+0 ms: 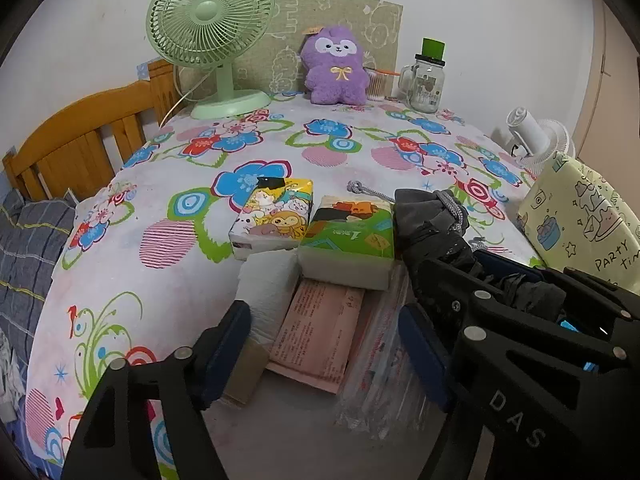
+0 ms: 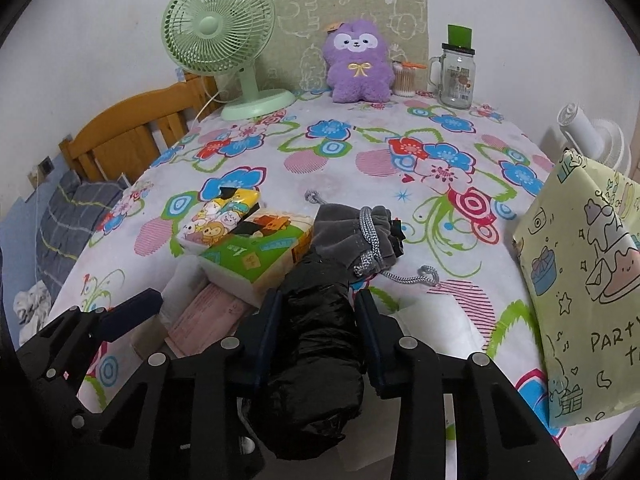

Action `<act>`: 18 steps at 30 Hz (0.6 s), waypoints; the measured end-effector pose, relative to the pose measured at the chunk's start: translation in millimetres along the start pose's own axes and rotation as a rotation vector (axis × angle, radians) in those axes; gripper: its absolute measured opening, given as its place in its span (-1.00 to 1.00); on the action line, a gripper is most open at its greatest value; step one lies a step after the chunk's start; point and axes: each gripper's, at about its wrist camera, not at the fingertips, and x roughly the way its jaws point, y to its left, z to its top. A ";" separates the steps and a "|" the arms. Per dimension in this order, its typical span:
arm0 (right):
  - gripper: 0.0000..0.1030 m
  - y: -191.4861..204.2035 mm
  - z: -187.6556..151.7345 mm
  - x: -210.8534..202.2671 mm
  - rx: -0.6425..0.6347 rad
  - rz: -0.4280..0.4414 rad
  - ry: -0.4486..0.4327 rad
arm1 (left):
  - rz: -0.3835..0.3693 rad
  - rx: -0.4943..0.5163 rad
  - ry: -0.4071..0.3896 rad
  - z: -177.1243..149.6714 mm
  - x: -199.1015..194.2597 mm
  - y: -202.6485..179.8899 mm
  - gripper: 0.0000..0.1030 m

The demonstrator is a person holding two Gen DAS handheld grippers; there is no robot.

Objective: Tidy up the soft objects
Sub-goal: 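Grasp the clear plastic bag with the left gripper while the right holds the black bundle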

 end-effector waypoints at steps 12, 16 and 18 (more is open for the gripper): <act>-0.24 -9.8 0.9 -17.9 0.017 -0.014 -0.037 | -0.021 -0.011 -0.025 0.3 -14.9 -8.2 0.22; -0.24 -16.6 0.1 -31.4 0.025 -0.026 -0.065 | -0.036 0.011 -0.038 -0.3 -22.1 -21.1 0.22; -0.24 -21.1 -1.5 -36.8 0.029 -0.037 -0.075 | -0.050 0.025 -0.031 -1.3 -20.7 -28.3 0.22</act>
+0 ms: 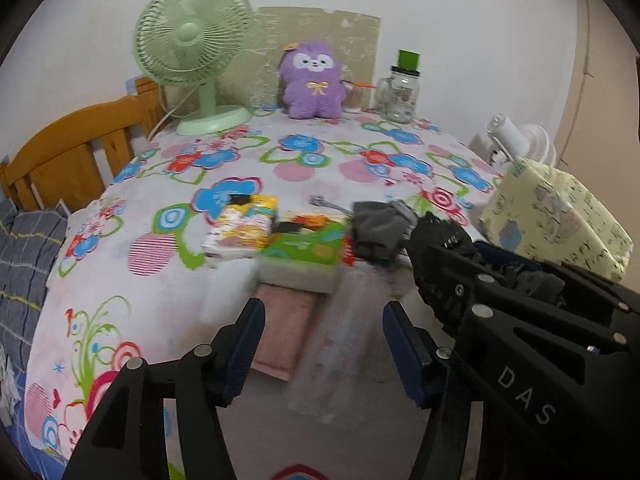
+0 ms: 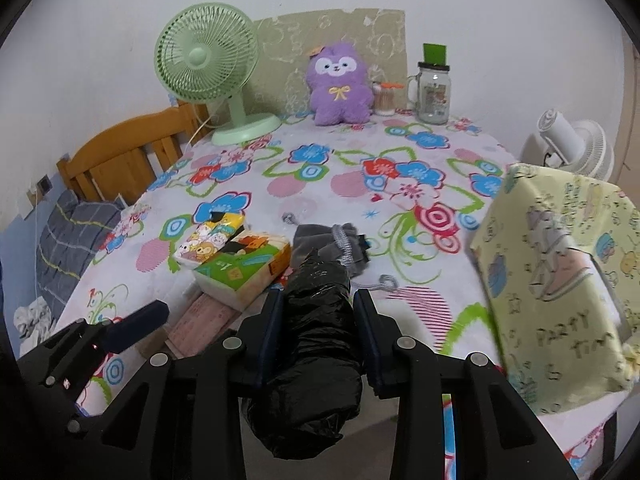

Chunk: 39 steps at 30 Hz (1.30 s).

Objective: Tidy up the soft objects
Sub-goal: 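Grasp the clear plastic bag with the left gripper while the right holds the black bundle, then carry both items to the yellow-green box and open the left gripper over it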

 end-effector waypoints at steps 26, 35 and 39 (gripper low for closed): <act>-0.24 -17.8 -5.2 2.9 0.031 -0.004 0.024 | -0.013 0.021 0.052 0.1 21.0 -20.2 -0.49; -0.24 -20.4 1.2 -21.2 0.036 0.000 -0.021 | -0.006 0.027 -0.004 11.0 -4.9 -30.4 -0.49; -0.24 -22.7 4.3 -31.6 0.044 -0.003 -0.037 | -0.012 0.018 -0.014 13.7 -14.0 -33.5 -0.49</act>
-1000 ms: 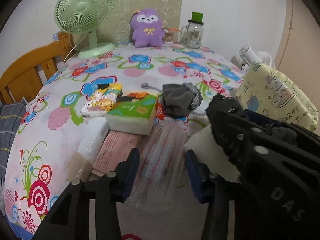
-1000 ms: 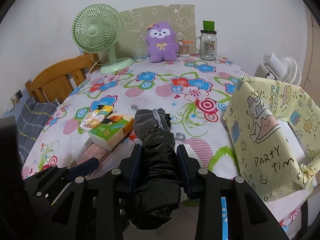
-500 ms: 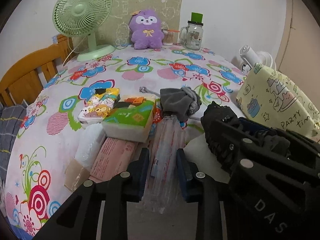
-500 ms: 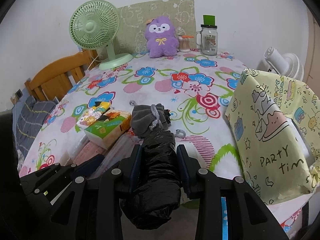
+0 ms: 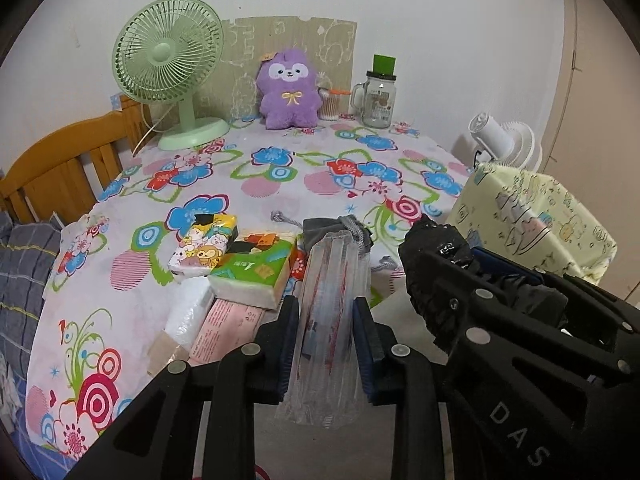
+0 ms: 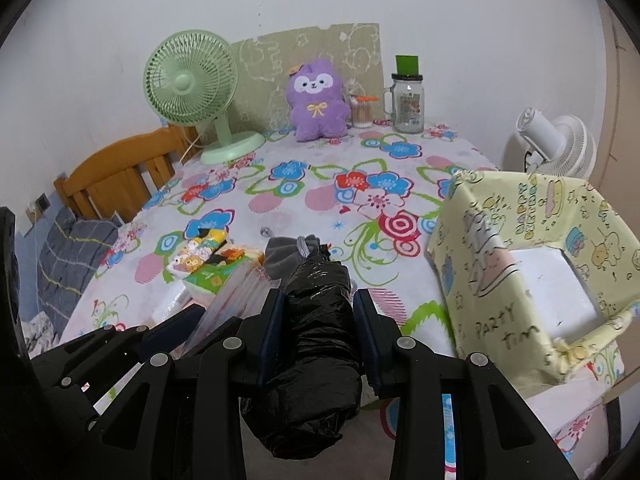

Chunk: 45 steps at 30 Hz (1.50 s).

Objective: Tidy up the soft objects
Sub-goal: 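Carry both items to the yellow-green box and open the left gripper over it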

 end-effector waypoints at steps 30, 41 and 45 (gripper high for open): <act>-0.24 -24.0 55.1 -68.2 -0.021 -0.046 -0.107 | 0.024 0.052 -0.108 52.0 -56.9 -49.4 -0.42; -0.24 -57.6 67.4 -69.7 -0.028 -0.036 -0.112 | 0.038 0.060 -0.116 65.0 -49.4 -82.5 -0.41; -0.24 -71.3 70.7 -69.9 -0.036 -0.039 -0.116 | 0.039 0.057 -0.117 68.8 -45.0 -95.4 -0.41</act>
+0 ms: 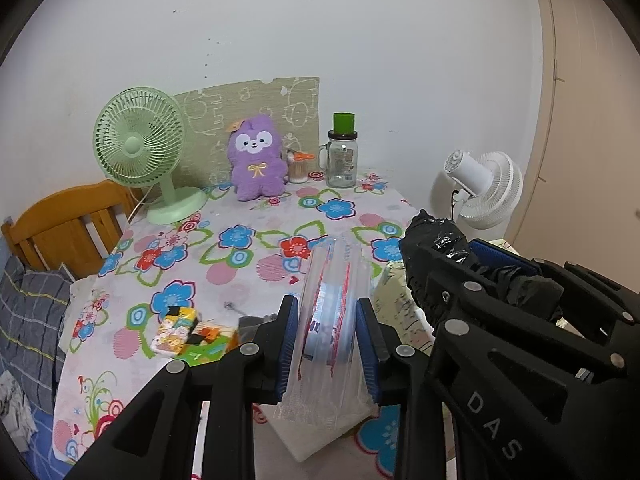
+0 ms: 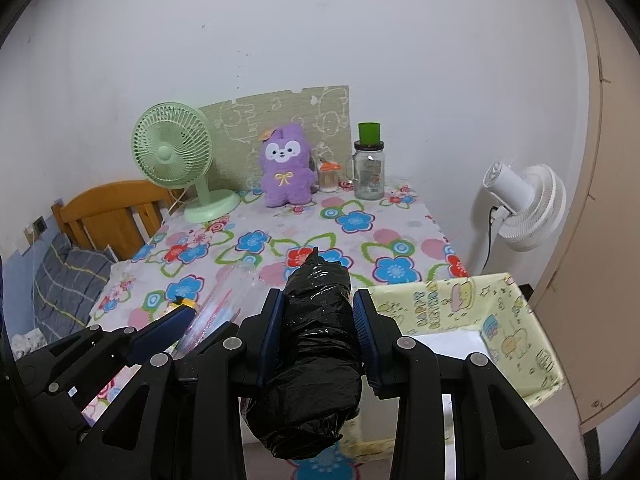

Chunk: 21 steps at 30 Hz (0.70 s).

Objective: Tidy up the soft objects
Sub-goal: 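Carry both items to the yellow-green box and open the left gripper over it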

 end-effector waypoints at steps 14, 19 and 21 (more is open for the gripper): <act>-0.24 -57.1 6.4 2.5 0.015 -0.015 -0.004 | -0.016 0.000 -0.005 13.3 18.0 -50.1 -0.41; -0.24 -78.1 8.9 6.7 0.023 -0.023 0.008 | -0.019 -0.001 -0.007 18.2 27.8 -67.3 -0.41; -0.24 -86.4 10.0 7.2 0.018 -0.029 0.009 | -0.028 -0.003 -0.006 20.0 31.5 -75.0 -0.41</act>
